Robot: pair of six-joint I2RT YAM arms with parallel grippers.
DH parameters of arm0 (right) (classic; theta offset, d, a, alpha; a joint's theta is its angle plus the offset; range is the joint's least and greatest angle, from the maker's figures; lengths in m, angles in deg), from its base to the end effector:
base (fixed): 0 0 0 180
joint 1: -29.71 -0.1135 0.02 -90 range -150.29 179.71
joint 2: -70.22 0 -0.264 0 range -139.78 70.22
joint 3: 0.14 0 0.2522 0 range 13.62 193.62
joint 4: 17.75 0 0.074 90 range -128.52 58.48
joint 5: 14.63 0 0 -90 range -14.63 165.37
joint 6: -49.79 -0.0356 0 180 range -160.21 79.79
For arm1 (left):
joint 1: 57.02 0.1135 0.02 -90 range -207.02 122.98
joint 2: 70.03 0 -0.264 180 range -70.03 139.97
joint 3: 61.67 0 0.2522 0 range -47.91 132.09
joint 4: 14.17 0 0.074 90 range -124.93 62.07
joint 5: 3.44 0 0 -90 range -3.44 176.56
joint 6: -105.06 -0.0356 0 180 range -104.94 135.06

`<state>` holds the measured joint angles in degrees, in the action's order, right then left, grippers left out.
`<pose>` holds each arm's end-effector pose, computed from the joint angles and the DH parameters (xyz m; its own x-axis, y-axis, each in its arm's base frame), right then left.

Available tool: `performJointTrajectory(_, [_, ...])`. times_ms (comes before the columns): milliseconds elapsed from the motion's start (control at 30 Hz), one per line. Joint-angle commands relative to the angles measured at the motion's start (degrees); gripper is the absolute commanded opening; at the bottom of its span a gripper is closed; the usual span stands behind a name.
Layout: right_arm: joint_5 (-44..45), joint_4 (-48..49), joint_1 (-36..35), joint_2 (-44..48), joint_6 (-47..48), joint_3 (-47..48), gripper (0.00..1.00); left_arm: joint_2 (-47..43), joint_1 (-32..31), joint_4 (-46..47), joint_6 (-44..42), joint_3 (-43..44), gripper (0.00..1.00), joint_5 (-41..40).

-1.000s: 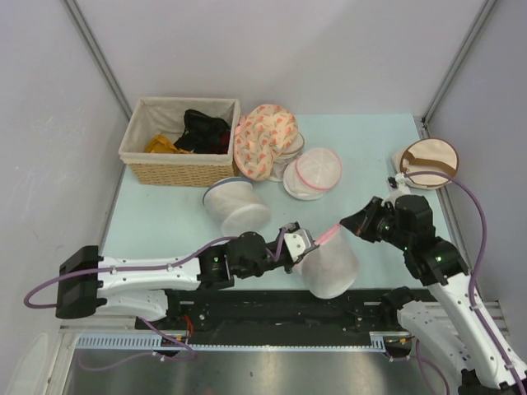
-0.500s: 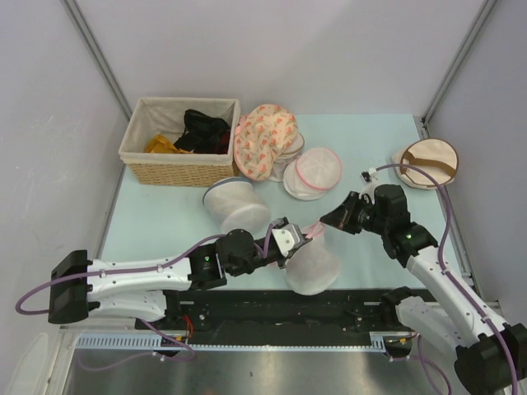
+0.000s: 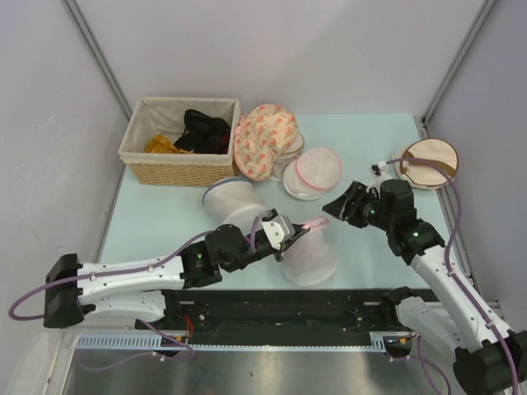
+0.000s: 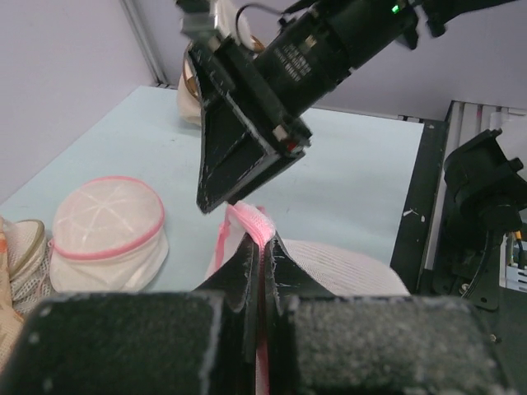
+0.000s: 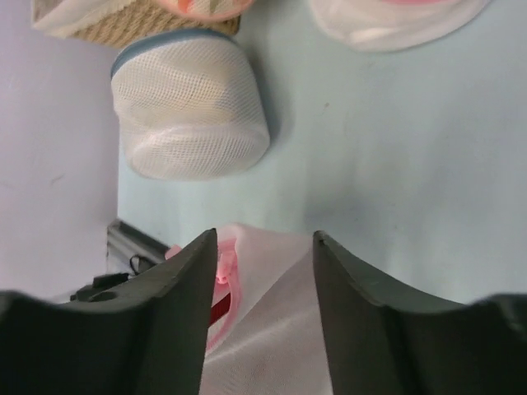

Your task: Unzip the laundry bag and remove the bra

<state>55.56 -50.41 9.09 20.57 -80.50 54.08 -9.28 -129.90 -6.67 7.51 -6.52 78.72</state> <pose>0.1785 0.0801 0.2842 -0.7314 0.3748 -0.5697 -0.1812 0.6986 0.6922 0.0786 -0.2386 0.3229 0.1288 0.0240 -0.9914 0.8975 0.4224 0.1268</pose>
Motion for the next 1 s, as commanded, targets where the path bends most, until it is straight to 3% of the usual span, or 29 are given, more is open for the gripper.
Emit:
performJointTrajectory(0, [10.65, -10.88, 1.11, 5.60, 2.50, 7.25, 0.58, 2.26, -0.16, 2.83, -0.80, 5.10, 0.00, -3.23])
performJointTrajectory(300, [12.87, -22.85, 1.37, 15.36, 0.04, 9.36, 0.61, 15.26, -0.24, -0.25, 5.60, 10.46, 0.00, -15.78])
performJointTrajectory(467, [11.46, -26.63, 0.50, 16.42, 0.39, 9.10, 0.63, 20.98, -0.33, -5.85, 10.53, 15.64, 0.02, -14.59])
performJointTrajectory(567, [13.83, -28.04, 0.14, 16.60, 1.00, 8.93, 0.63, 22.92, -0.33, -9.03, 12.38, 17.76, 0.27, -13.35])
performJointTrajectory(633, [14.54, -28.21, 0.23, 16.51, 1.09, 8.84, 0.63, 22.83, -0.16, -9.56, 13.17, 17.77, 0.30, -13.17])
performJointTrajectory(767, [14.63, -27.51, 0.23, 16.25, 1.09, 8.14, 0.63, 20.29, 1.16, -10.80, 14.84, 16.45, 0.60, -11.33])
performJointTrajectory(800, [15.15, -27.51, 0.23, 16.25, 1.09, 7.96, 0.63, 19.85, 2.03, -10.88, 15.72, 16.10, 0.63, -10.63])
performJointTrajectory(867, [16.20, -27.86, 0.23, 16.16, 1.01, 7.78, 0.63, 19.23, 2.74, -10.53, 16.25, 14.96, 0.63, -9.31])
performJointTrajectory(933, [17.26, -29.00, 0.14, 16.25, 1.27, 7.70, 0.63, 19.05, 3.01, -10.80, 16.52, 14.51, 0.56, -9.30])
performJointTrajectory(967, [19.00, -29.79, 0.14, 16.25, 1.18, 7.70, 0.63, 19.05, 3.01, -10.97, 16.60, 14.43, 0.38, -9.13])
